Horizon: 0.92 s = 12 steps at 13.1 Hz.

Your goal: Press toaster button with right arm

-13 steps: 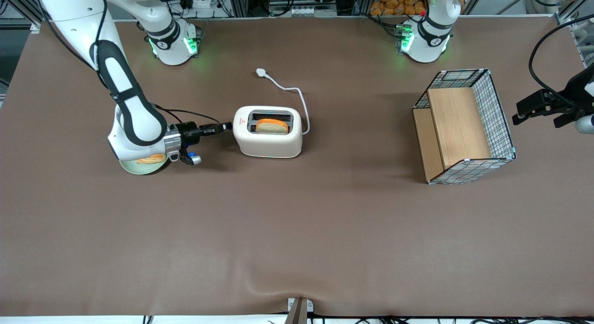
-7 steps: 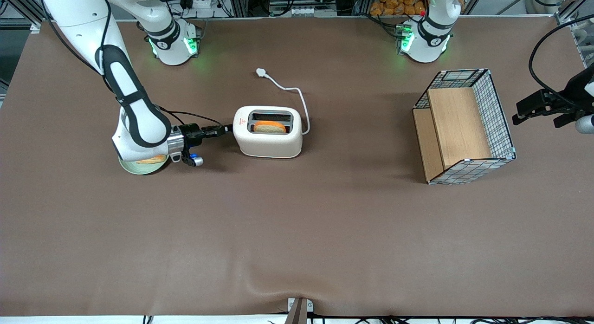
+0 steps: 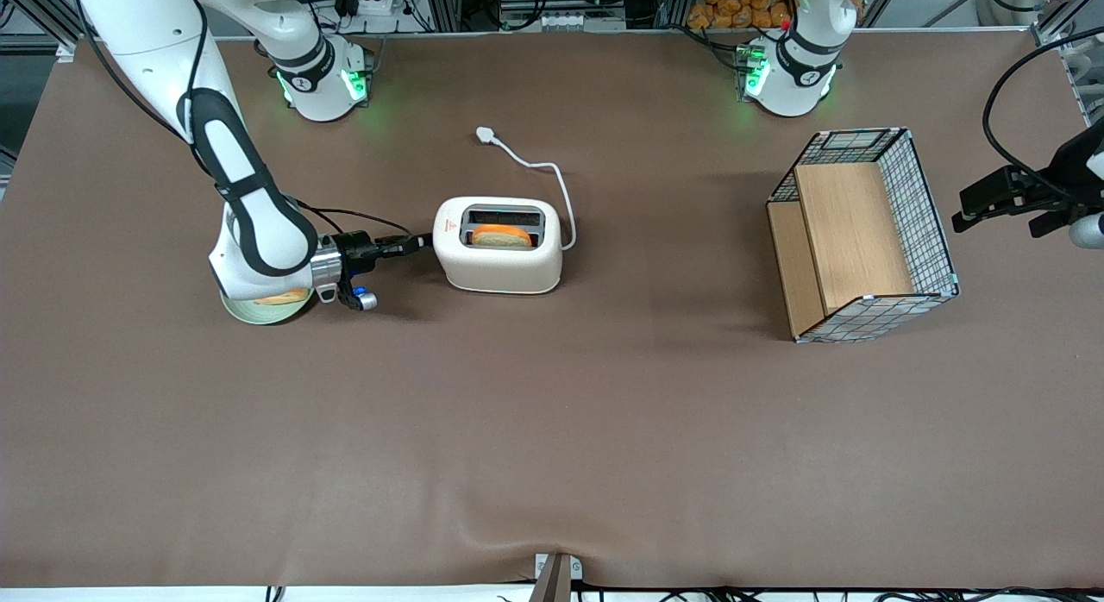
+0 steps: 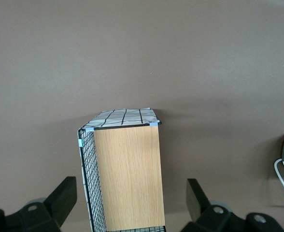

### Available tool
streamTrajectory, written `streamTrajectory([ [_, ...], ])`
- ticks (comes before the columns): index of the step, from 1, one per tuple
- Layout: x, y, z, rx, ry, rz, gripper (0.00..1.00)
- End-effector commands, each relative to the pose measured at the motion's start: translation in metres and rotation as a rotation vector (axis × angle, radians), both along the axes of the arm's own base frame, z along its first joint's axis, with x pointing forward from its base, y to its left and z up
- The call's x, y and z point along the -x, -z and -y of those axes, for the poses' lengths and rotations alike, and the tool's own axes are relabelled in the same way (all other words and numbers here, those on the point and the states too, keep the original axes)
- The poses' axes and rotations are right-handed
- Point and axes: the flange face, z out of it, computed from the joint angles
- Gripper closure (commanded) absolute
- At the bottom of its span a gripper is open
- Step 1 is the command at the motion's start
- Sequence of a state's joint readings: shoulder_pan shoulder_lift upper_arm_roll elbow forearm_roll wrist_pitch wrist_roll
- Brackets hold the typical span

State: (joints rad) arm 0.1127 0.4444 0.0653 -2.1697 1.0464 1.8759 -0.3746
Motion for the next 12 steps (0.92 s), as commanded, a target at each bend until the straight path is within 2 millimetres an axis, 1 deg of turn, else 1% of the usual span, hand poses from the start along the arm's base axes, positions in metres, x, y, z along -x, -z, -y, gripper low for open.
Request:
streamTrajectory([
  [1,0.012,0.057,-0.016,0.057,0.007,0.022,1.00],
  [3,0.007,0.053,-0.014,0.052,0.014,0.030,1.00],
  [6,-0.012,0.027,-0.003,0.012,0.032,0.041,1.00],
  [7,-0.019,0.020,0.002,0.006,0.041,0.030,1.00],
  [10,-0.031,0.001,0.008,0.007,0.051,0.052,1.00],
  [12,-0.046,-0.012,0.019,0.026,0.044,0.071,0.99],
])
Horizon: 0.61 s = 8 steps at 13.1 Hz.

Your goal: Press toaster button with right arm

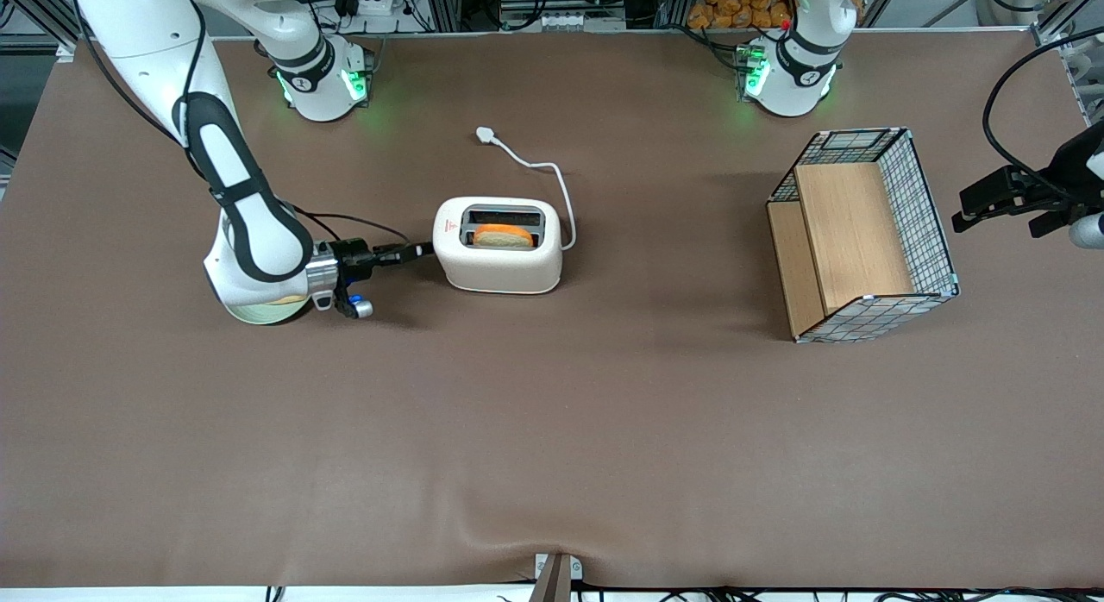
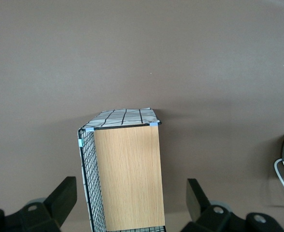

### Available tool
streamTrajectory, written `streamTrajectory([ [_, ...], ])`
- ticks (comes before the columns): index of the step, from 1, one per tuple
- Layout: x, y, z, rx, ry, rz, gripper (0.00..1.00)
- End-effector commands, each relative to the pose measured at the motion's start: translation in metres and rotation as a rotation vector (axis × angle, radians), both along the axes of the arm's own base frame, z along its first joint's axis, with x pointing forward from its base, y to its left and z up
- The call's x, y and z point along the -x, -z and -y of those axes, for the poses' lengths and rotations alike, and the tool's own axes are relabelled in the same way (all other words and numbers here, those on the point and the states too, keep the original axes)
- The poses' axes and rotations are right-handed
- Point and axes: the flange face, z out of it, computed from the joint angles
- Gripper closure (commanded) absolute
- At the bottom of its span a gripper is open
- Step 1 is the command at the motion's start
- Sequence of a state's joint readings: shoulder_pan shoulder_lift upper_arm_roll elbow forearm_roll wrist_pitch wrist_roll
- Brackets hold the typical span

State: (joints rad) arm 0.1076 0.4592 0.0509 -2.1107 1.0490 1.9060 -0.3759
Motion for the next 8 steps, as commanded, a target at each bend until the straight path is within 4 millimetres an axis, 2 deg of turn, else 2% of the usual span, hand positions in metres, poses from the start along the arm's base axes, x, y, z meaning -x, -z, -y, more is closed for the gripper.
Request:
streamTrajectory([
  [1,-0.026,-0.009,0.016,0.016,-0.004,0.015,0.83],
  [2,-0.036,-0.015,0.026,0.028,-0.012,0.037,0.62],
  [3,-0.044,-0.019,0.034,0.038,-0.011,0.055,0.22],
  [4,-0.052,-0.025,0.043,0.040,0.002,0.075,0.00],
  [6,-0.070,-0.042,0.056,0.063,-0.031,0.121,0.00],
  [8,-0.086,-0.060,0.060,0.136,-0.129,0.195,0.00],
])
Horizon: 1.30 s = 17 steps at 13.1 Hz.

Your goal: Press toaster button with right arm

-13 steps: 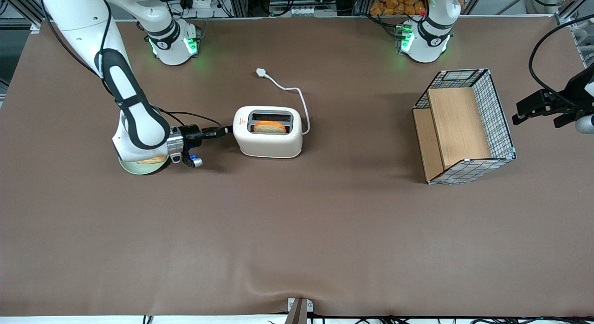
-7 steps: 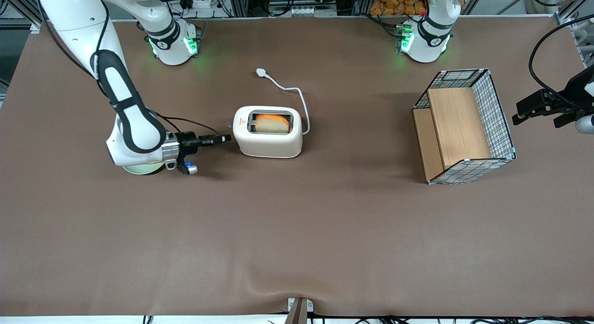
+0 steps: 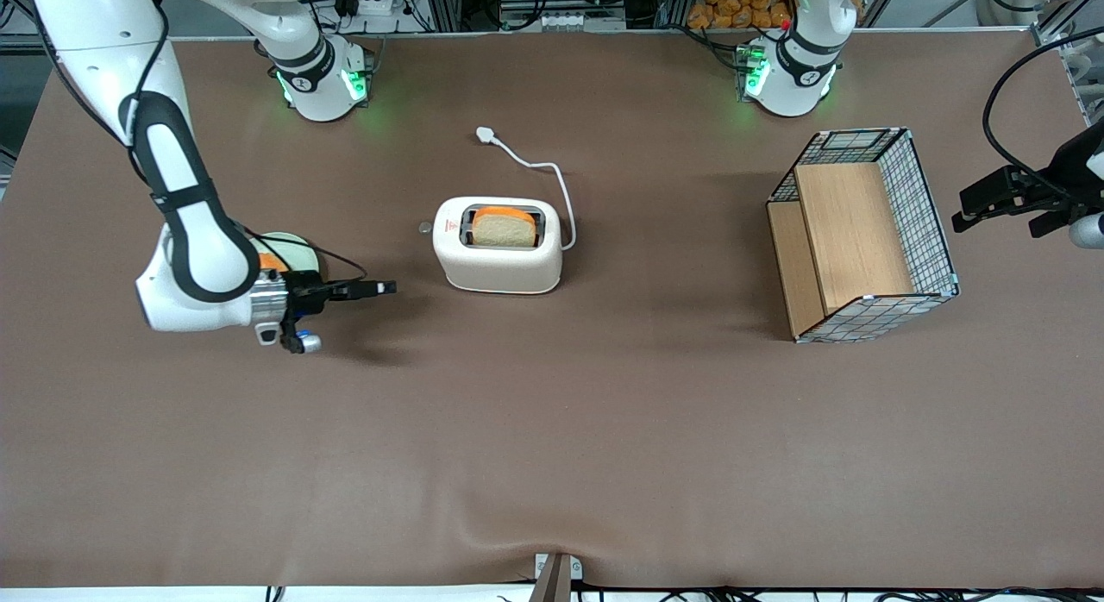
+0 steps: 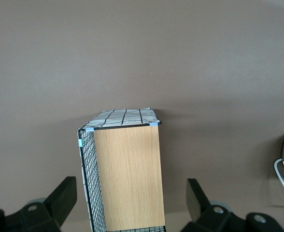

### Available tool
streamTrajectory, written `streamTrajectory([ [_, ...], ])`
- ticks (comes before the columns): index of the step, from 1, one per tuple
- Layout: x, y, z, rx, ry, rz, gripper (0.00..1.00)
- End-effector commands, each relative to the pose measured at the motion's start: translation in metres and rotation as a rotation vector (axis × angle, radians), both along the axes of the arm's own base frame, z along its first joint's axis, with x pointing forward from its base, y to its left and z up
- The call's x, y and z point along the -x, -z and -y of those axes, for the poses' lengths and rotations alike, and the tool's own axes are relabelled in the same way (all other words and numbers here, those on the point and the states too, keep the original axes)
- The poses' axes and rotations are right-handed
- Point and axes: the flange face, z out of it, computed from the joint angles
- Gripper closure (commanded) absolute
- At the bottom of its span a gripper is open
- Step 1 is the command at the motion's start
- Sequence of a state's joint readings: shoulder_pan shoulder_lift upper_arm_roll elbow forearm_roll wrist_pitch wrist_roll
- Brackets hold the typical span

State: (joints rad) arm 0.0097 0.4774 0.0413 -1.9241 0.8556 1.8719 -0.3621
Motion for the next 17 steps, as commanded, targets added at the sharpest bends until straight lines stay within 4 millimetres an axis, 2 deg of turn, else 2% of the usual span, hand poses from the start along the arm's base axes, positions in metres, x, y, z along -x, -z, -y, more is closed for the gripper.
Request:
streamTrajectory([
  [1,-0.031,-0.029,0.004,0.129,-0.151,0.101,0.00],
  [3,-0.050,-0.053,0.005,0.239,-0.250,0.189,0.00],
  [5,-0.058,-0.064,0.010,0.322,-0.289,0.255,0.00],
  [6,-0.058,-0.077,0.017,0.358,-0.305,0.277,0.00],
  [7,-0.058,-0.099,0.024,0.392,-0.310,0.304,0.00],
  [8,-0.057,-0.117,0.041,0.430,-0.316,0.314,0.00],
  [9,-0.052,-0.132,0.058,0.457,-0.324,0.302,0.00],
  [12,-0.043,-0.191,0.087,0.542,-0.254,0.320,0.00],
  [14,-0.033,-0.233,0.092,0.641,-0.230,0.332,0.00],
  [17,-0.002,-0.284,0.081,0.710,-0.185,0.269,0.00],
])
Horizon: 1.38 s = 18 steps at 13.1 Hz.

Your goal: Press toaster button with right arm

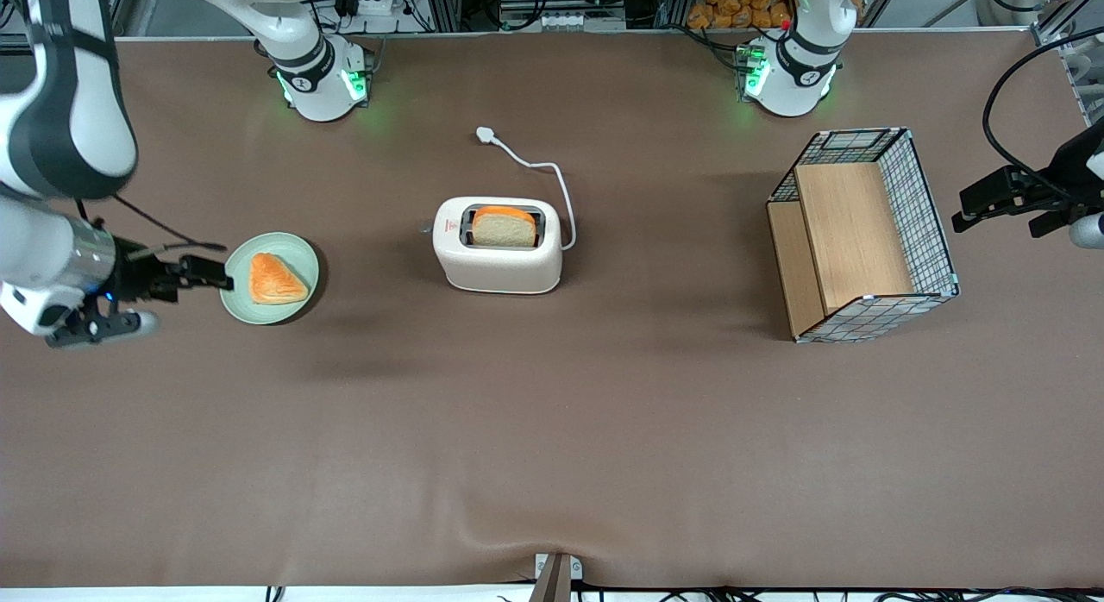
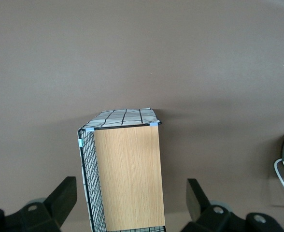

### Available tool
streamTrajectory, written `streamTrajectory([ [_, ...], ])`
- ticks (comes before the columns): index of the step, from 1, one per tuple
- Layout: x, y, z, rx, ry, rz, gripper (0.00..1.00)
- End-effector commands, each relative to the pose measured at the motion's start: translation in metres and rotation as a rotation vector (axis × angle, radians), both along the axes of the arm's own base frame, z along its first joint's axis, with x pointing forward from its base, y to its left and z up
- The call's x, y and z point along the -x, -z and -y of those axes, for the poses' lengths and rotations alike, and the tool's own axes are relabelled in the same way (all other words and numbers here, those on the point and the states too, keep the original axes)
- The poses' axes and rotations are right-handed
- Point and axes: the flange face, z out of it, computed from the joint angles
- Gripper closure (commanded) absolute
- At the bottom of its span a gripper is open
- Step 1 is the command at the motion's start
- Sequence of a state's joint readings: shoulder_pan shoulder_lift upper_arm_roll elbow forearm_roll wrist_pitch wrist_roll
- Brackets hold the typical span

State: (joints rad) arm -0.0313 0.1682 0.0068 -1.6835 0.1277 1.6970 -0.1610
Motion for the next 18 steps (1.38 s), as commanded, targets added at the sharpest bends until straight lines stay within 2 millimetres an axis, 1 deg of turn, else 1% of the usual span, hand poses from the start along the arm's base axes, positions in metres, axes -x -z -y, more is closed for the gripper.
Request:
streamTrajectory([
  [1,0.027,-0.044,-0.013,0.095,0.050,0.011,0.00],
  [4,0.045,-0.085,-0.012,0.112,0.062,0.055,0.00],
  [5,0.045,-0.101,-0.010,0.115,0.068,0.084,0.00],
  [7,0.049,-0.122,-0.007,0.120,0.072,0.075,0.00],
  [8,0.053,-0.128,-0.005,0.123,0.086,0.050,0.00],
  [10,0.058,-0.138,0.001,0.135,0.167,0.008,0.00],
  [12,0.062,-0.142,0.005,0.138,0.188,-0.012,0.00],
  [13,0.063,-0.158,0.010,0.139,0.198,0.002,0.00],
  [14,0.065,-0.170,0.015,0.141,0.208,0.003,0.00],
  [16,0.064,-0.173,0.020,0.151,0.217,0.004,0.00],
  [18,0.064,-0.173,0.019,0.152,0.211,0.004,0.00],
])
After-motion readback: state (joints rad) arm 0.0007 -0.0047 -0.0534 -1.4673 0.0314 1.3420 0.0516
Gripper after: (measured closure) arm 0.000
